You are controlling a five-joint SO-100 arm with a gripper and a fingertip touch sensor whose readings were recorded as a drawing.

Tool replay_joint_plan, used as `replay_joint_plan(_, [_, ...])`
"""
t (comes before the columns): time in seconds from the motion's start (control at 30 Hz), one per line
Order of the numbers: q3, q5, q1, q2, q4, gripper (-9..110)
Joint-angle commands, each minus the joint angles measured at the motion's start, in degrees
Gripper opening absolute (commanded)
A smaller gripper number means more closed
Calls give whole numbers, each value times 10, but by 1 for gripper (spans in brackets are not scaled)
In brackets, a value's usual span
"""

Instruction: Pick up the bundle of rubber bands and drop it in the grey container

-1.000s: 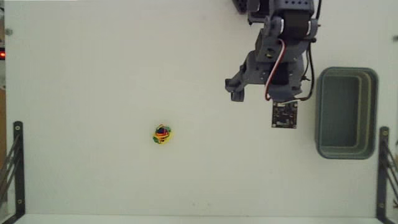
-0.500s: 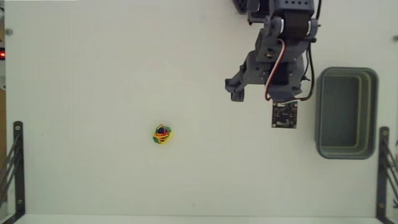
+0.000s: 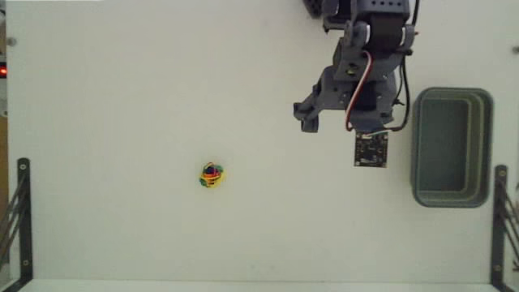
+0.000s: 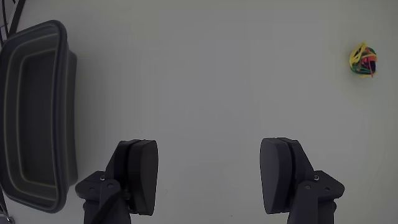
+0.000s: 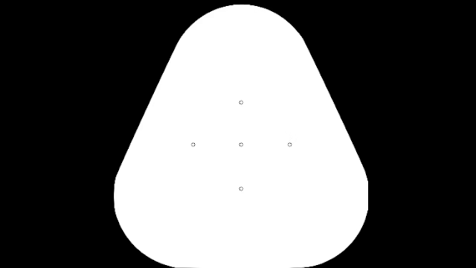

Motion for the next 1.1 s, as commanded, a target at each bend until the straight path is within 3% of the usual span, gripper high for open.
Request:
replay_joint_plan(0.0, [-23,3,17,18,11,110])
replay_joint_plan(1.07, [-23,3,187,18,11,110])
